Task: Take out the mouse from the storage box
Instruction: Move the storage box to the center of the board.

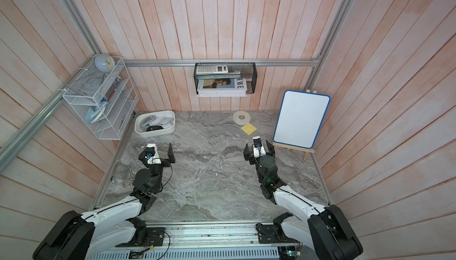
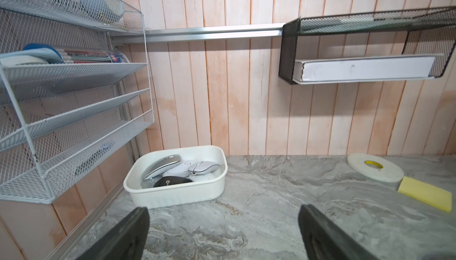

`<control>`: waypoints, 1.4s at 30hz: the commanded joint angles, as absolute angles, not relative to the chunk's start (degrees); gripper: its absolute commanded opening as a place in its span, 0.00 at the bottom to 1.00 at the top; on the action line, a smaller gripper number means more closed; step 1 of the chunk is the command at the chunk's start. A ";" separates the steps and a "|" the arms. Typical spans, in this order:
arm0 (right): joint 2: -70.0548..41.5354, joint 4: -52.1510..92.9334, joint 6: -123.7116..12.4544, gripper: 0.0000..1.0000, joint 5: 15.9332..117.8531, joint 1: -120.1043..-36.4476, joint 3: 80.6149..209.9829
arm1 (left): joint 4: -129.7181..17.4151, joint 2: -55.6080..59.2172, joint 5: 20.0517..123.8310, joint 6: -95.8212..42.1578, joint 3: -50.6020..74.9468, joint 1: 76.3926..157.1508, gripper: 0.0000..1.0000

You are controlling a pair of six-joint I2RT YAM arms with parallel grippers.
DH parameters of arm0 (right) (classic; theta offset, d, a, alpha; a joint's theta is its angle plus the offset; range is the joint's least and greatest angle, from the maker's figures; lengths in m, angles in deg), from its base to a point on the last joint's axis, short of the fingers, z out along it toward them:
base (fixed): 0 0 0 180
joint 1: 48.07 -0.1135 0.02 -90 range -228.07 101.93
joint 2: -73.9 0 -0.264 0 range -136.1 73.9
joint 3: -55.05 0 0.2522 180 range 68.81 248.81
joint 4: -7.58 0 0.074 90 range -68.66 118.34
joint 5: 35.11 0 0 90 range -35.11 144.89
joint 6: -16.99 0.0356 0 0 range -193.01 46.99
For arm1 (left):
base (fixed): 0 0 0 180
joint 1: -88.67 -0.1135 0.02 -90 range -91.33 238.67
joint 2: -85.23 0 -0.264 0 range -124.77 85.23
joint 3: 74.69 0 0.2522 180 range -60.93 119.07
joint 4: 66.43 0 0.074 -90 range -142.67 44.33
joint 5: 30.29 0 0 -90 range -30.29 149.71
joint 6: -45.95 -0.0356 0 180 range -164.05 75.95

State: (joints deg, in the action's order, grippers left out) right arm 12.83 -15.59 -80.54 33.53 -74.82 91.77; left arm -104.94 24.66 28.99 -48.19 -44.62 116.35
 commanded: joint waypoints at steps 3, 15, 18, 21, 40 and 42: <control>19.19 15.57 -65.68 0.98 30.87 -75.09 104.13 | -72.78 26.32 25.02 -33.87 -30.45 116.62 1.00; 25.65 29.72 -46.91 0.98 42.26 -61.32 103.21 | -54.82 19.63 31.61 -14.19 -18.55 109.36 1.00; 22.89 33.01 -46.82 0.98 40.40 -61.26 105.50 | -46.56 12.08 26.52 -12.43 -10.63 108.98 1.00; 20.13 34.82 -46.91 0.98 41.62 -61.25 107.14 | -37.93 3.98 23.07 -8.81 -1.90 107.58 1.00; 17.59 33.92 -48.05 0.98 46.77 -61.39 106.87 | -19.32 -26.97 36.65 11.32 29.21 91.31 0.77; 17.00 33.66 -48.05 0.98 47.18 -61.35 106.95 | -19.45 -28.45 38.33 12.09 30.42 90.21 0.74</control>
State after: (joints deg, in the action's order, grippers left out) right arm 17.72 33.55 -48.13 45.86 -61.48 106.35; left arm -20.90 -27.17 35.13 9.86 28.10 91.33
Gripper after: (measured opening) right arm 0.979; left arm 0.745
